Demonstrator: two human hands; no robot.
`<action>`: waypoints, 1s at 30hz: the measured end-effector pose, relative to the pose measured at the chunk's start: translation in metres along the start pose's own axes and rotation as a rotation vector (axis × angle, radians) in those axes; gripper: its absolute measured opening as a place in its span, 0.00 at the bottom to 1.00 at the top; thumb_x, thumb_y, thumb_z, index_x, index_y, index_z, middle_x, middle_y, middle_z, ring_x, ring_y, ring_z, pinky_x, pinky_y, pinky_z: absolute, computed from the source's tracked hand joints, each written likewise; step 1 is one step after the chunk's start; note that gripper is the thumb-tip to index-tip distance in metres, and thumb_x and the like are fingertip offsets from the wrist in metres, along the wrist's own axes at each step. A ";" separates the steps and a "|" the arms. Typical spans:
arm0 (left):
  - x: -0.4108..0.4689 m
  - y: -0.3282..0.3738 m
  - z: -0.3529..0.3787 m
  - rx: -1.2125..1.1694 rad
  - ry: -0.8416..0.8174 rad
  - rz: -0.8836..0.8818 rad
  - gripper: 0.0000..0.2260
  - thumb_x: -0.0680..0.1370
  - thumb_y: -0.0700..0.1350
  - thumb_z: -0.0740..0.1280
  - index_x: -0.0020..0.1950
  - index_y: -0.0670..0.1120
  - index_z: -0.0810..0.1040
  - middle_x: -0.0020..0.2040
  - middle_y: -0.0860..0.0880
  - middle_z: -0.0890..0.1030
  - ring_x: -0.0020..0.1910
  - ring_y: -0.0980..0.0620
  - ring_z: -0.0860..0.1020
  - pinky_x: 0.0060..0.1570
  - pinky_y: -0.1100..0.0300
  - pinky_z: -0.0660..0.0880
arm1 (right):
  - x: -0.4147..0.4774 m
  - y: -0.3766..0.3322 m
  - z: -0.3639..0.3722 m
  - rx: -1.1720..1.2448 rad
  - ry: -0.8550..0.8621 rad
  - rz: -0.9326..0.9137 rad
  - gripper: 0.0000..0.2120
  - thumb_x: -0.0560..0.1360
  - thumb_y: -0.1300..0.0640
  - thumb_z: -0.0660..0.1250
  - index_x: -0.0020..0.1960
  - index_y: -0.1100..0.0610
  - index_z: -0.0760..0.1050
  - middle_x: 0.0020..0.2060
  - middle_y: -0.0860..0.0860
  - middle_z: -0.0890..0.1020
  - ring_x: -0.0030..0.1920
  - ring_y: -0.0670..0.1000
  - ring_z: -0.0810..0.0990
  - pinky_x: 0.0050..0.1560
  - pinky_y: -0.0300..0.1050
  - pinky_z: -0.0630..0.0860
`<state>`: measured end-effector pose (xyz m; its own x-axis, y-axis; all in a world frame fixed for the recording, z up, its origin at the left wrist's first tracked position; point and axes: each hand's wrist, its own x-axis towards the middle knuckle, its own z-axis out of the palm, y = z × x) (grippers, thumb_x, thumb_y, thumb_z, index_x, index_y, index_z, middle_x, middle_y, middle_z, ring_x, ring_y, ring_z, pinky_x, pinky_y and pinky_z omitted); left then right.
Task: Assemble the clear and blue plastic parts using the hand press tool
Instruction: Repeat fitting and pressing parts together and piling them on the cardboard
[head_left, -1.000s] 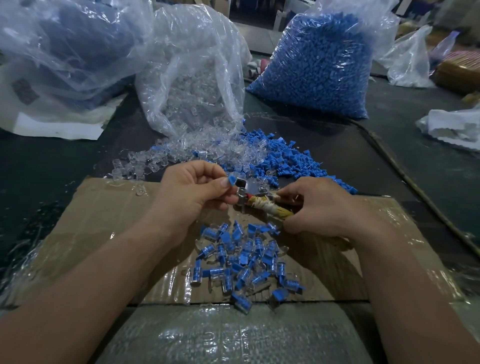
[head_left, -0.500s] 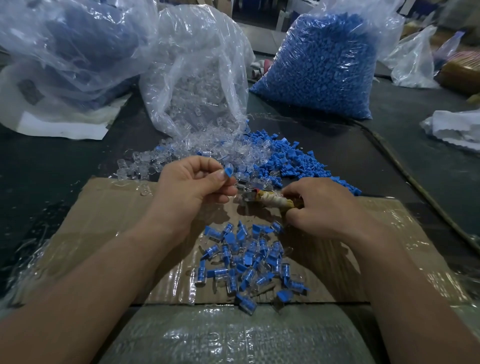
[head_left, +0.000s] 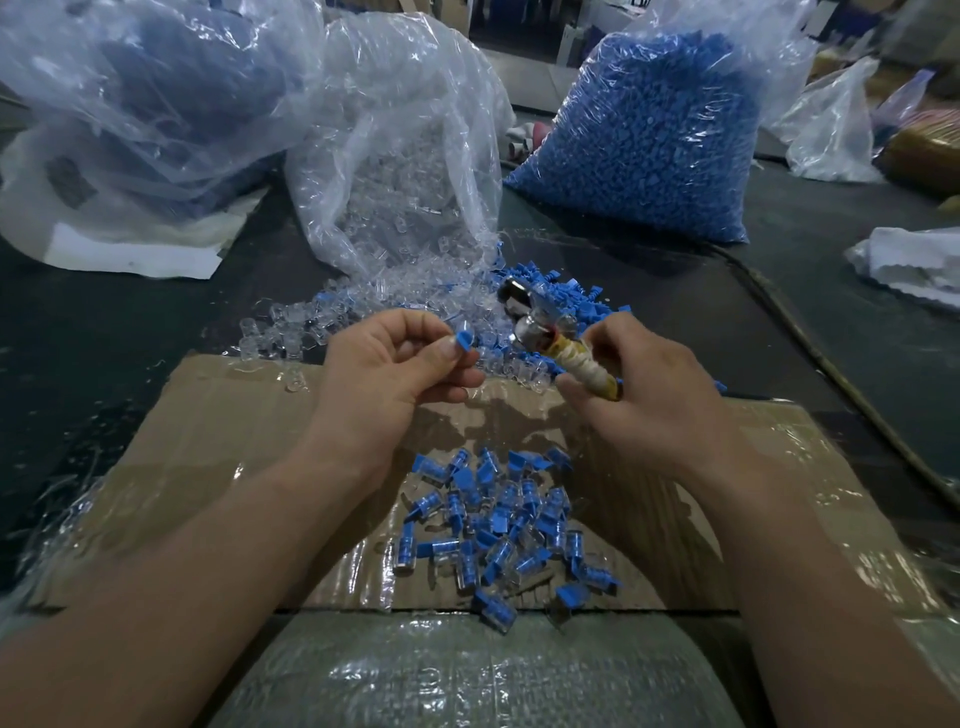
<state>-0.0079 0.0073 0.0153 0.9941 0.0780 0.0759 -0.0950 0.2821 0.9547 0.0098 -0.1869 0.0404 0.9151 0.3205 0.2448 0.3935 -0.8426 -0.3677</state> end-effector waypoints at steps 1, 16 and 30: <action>-0.001 0.000 0.001 0.002 -0.003 0.005 0.03 0.69 0.35 0.65 0.41 0.41 0.75 0.33 0.46 0.82 0.32 0.51 0.82 0.31 0.66 0.77 | 0.000 -0.002 0.002 0.012 -0.007 -0.012 0.12 0.71 0.48 0.67 0.46 0.49 0.64 0.36 0.41 0.69 0.36 0.40 0.68 0.32 0.35 0.60; -0.005 0.006 0.003 0.024 0.009 0.034 0.04 0.71 0.33 0.65 0.40 0.41 0.75 0.31 0.48 0.82 0.31 0.54 0.81 0.31 0.67 0.77 | 0.000 -0.010 0.013 0.091 -0.138 -0.022 0.12 0.71 0.46 0.65 0.49 0.49 0.65 0.40 0.42 0.71 0.40 0.42 0.69 0.36 0.37 0.65; -0.007 0.004 0.004 0.190 0.034 0.117 0.08 0.73 0.31 0.65 0.39 0.43 0.75 0.30 0.49 0.80 0.30 0.55 0.80 0.31 0.67 0.76 | 0.000 -0.018 0.010 0.045 -0.172 -0.039 0.11 0.73 0.51 0.66 0.40 0.45 0.64 0.36 0.41 0.71 0.37 0.42 0.69 0.37 0.42 0.67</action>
<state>-0.0155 0.0041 0.0199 0.9741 0.1330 0.1826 -0.1947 0.0845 0.9772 0.0038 -0.1678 0.0381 0.8990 0.4255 0.1037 0.4292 -0.8090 -0.4016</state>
